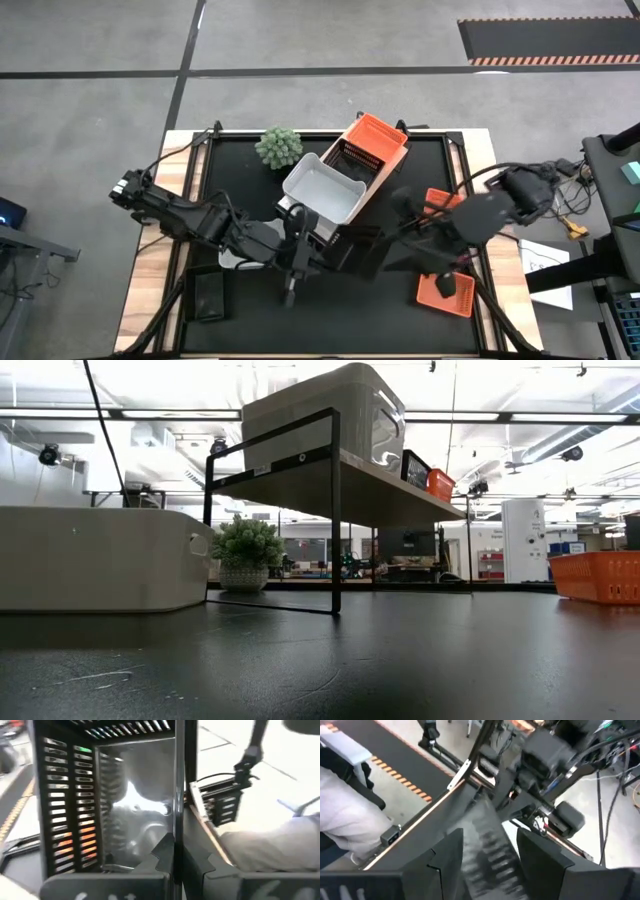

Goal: Stack baskets on shelf by color
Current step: Stack the top black bin on top of the other black bin on the shelf

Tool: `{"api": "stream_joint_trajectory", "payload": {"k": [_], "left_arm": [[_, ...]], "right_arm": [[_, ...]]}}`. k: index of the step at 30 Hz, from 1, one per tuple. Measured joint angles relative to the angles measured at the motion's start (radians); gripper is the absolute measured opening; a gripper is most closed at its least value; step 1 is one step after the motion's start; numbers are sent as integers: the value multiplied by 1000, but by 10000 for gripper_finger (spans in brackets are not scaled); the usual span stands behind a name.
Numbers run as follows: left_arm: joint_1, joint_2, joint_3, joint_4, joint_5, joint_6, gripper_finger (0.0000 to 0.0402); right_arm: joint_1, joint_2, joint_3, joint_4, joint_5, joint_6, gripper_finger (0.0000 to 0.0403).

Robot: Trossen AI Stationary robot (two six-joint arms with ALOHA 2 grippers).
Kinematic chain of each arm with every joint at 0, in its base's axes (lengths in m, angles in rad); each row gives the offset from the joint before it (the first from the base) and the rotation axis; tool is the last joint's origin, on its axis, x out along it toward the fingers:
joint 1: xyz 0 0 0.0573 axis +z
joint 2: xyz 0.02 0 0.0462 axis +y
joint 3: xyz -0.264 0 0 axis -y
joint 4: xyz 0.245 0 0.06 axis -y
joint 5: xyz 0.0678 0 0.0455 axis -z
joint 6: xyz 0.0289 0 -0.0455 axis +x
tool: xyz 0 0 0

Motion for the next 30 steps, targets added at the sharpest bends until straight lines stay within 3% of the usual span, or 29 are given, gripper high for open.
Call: {"api": "stream_joint_trajectory", "payload": {"k": [18,26,30], "left_arm": [[-1,34,-30,72,43,7,0],[1,36,-42,99,44,54,0],[1,35,-41,116,43,89,0]], "right_arm": [[-31,78,0,-41,-117,94,178],[-65,100,0,-63,-302,155,177],[-67,108,0,-73,-326,159,160]]}}
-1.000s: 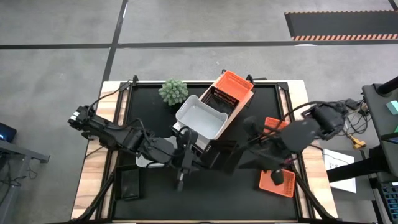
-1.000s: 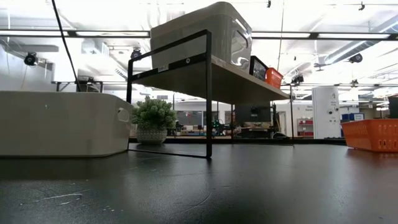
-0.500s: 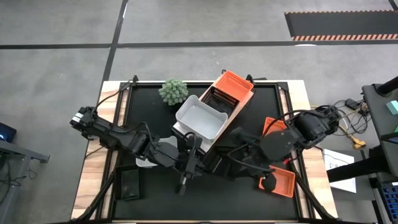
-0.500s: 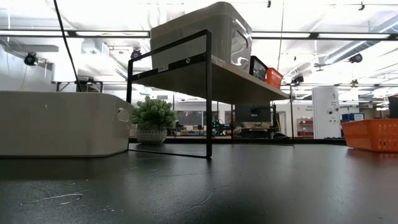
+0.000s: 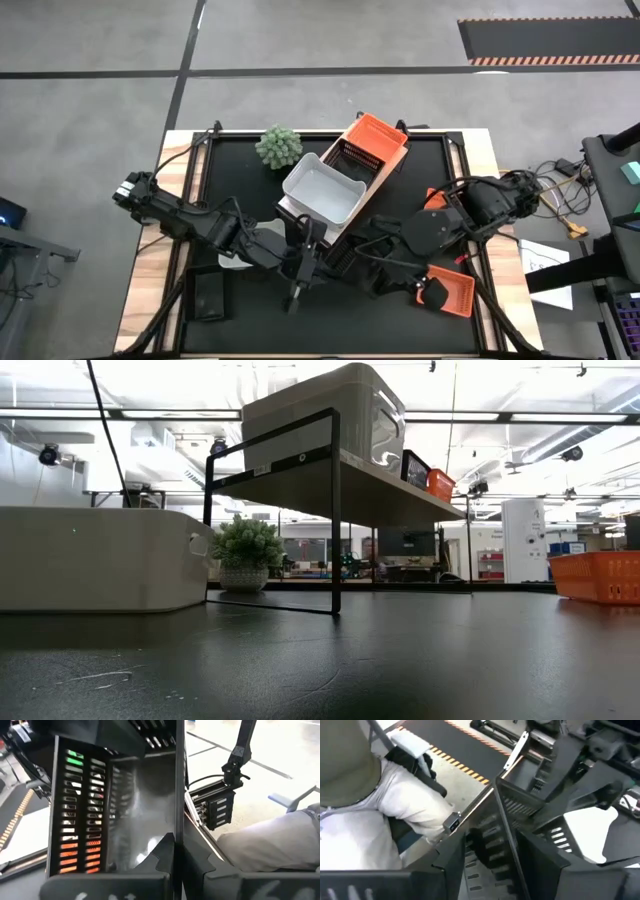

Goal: Stack baskets on shelf by color
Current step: Stack the top black bin on top of the other black bin on the shelf

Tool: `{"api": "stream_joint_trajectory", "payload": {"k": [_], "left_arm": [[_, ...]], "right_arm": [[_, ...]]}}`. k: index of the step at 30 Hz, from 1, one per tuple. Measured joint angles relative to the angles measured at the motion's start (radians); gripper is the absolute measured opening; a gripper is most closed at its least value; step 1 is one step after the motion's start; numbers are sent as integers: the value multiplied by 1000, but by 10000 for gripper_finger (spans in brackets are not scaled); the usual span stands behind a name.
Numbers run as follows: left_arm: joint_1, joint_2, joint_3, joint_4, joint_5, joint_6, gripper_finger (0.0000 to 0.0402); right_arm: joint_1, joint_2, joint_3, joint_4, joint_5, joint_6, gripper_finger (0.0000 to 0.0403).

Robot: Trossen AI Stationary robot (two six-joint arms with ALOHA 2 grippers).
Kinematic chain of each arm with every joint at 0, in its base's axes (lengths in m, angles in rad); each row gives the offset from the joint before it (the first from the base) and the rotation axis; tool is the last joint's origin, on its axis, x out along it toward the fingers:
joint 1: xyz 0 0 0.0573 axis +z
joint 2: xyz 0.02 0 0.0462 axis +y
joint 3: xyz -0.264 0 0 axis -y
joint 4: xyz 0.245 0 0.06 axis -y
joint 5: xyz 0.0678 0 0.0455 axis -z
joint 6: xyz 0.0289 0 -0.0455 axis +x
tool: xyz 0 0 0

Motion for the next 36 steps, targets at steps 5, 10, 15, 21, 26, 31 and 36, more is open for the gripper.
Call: {"api": "stream_joint_trajectory", "payload": {"k": [5,10,15,21,26,31,36], "left_arm": [[0,0,0,2,-1,25,1],[6,-2,1,20,-5,26,31],[5,-3,2,25,-5,57,87],[6,-37,6,35,-12,91,133],[9,-76,6,39,-23,177,141],[7,-107,-2,54,-23,296,141],[8,-104,-20,96,-15,350,141]], "right_arm": [[-1,7,0,-13,-48,-36,102],[-1,9,0,-22,-54,-78,24],[-2,9,-1,-46,-44,-127,12],[-2,-2,-1,-95,-28,-216,8],[-11,-25,-1,-165,46,-294,8],[-57,-45,-6,-247,55,-327,8],[-123,-90,-34,-232,70,-413,8]]}}
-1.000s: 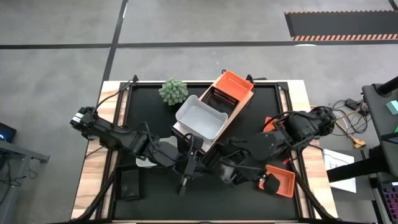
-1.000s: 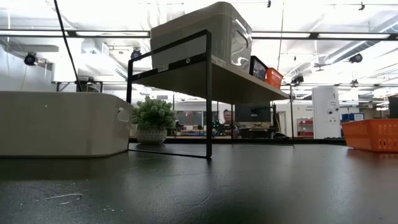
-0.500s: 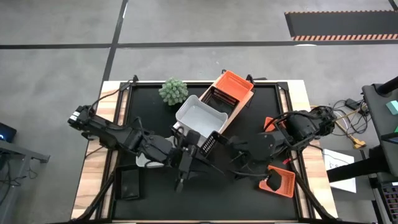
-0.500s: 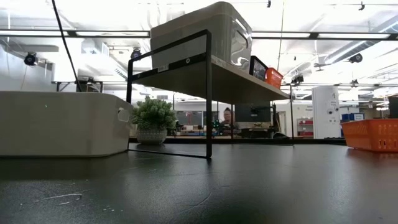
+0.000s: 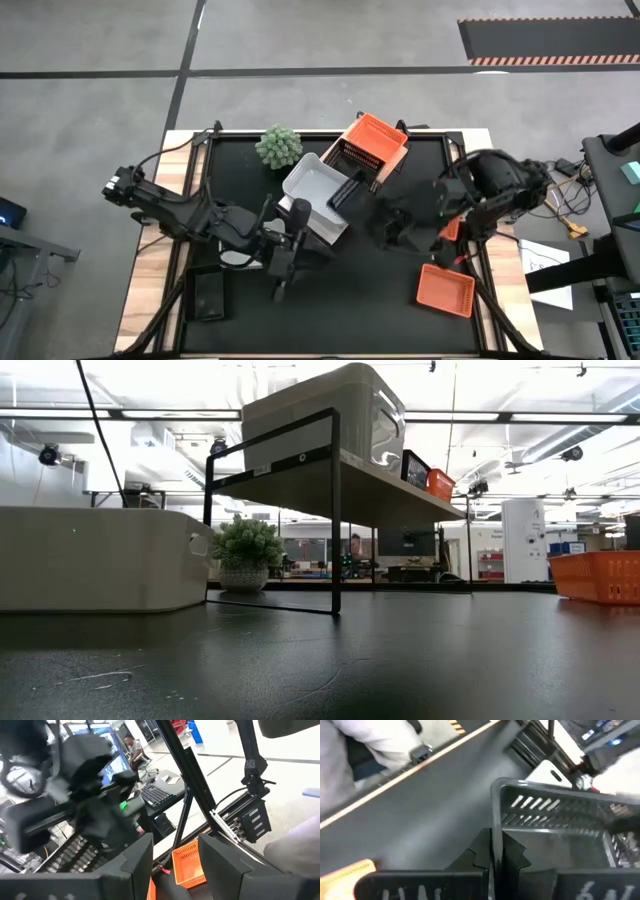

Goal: Stack baskets on shelf by color
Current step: Stack the top black bin on top of the other black bin on the shelf

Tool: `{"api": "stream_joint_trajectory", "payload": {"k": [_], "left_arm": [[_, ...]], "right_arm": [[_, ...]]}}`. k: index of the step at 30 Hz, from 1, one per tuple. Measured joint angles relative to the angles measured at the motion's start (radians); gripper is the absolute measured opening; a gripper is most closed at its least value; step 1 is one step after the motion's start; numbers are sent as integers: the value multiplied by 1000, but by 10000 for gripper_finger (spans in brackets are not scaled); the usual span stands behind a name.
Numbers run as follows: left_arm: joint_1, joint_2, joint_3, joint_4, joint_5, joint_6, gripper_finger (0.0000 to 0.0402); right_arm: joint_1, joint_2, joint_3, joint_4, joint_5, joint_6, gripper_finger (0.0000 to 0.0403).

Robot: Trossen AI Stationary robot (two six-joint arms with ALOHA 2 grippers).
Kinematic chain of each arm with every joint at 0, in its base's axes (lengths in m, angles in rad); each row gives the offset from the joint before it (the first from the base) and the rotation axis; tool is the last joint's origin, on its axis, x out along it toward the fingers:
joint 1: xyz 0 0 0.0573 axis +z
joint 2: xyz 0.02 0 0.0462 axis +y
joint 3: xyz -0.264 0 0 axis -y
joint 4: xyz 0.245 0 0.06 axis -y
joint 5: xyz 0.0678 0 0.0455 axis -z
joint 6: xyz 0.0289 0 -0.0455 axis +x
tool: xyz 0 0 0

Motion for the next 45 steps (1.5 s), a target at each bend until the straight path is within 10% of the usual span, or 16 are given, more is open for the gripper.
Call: {"api": "stream_joint_trajectory", "payload": {"k": [19,33,45], "left_arm": [[-15,-2,-229,308,7,-71,141],[-15,-2,-229,315,6,-106,141],[-16,-2,-234,314,5,-107,141]], "right_arm": [[-533,-326,-563,358,-349,-349,8],[-956,-219,-725,392,-681,-589,8],[-1008,-97,-726,357,-752,-729,8]]}}
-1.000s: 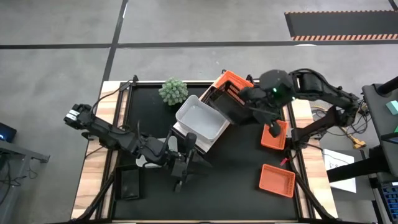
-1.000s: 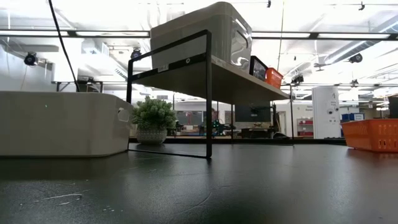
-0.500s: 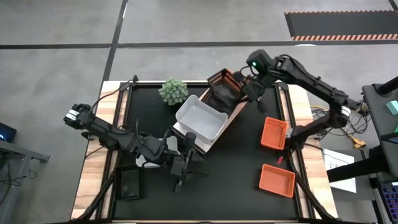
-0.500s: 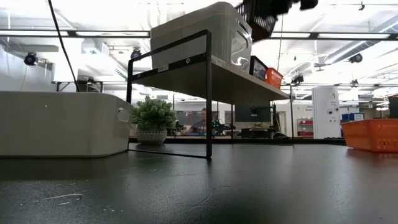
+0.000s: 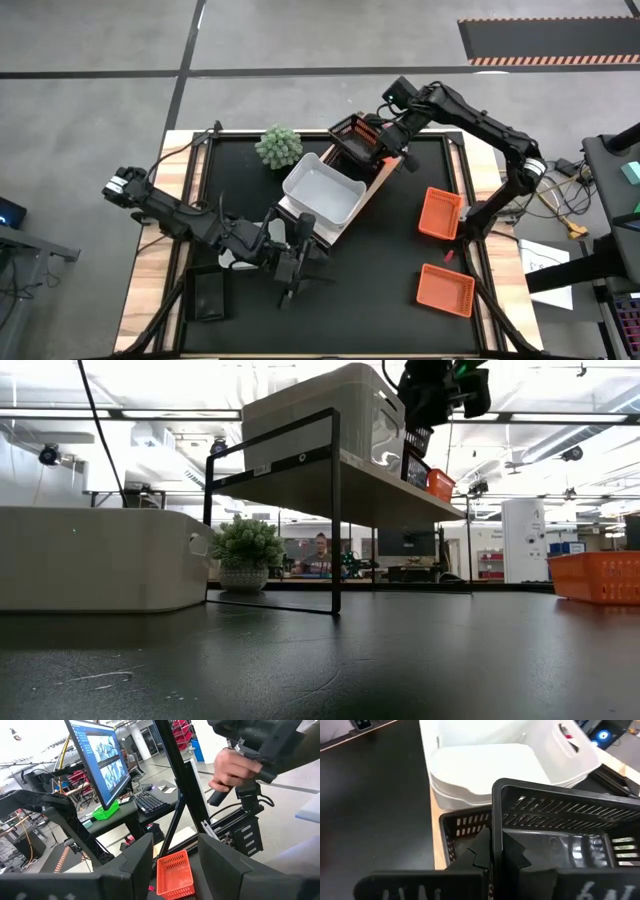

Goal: Stack baskets on shelf by color
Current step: Stack the top black bin on top of the other black bin on the shelf

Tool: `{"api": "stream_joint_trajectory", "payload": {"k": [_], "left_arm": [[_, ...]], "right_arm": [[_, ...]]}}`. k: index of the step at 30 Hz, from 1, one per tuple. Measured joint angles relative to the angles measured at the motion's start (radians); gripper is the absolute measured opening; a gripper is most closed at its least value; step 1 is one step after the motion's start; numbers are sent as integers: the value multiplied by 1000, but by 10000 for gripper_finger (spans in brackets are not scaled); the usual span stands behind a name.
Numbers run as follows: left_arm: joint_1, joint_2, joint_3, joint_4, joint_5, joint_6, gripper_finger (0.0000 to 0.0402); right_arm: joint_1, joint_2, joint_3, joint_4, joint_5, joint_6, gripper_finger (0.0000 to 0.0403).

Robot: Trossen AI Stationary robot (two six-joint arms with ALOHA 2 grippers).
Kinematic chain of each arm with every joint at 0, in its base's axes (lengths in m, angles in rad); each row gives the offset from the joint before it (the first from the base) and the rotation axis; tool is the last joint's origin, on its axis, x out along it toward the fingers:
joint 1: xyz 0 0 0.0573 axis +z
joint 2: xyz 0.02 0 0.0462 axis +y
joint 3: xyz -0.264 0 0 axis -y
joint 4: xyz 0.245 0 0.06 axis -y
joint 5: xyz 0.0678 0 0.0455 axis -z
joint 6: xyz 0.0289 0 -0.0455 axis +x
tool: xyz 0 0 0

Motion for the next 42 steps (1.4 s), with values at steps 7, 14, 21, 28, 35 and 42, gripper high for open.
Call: {"api": "stream_joint_trajectory", "payload": {"k": [7,14,21,28,35,42], "left_arm": [[0,-1,-14,0,0,0,141],[0,-3,-22,1,-1,8,141],[0,-3,-27,1,-1,9,141],[1,-3,-27,2,-5,10,141],[1,-3,-27,9,-5,11,141],[2,-3,-26,13,-8,19,141]], "right_arm": [[13,-3,0,-30,1,-15,8],[69,-9,-15,-51,91,-8,8],[124,-9,-46,-3,201,28,8],[130,-9,-52,17,228,56,8],[148,-9,-52,13,227,57,8],[181,-9,-52,21,229,100,8]]}}
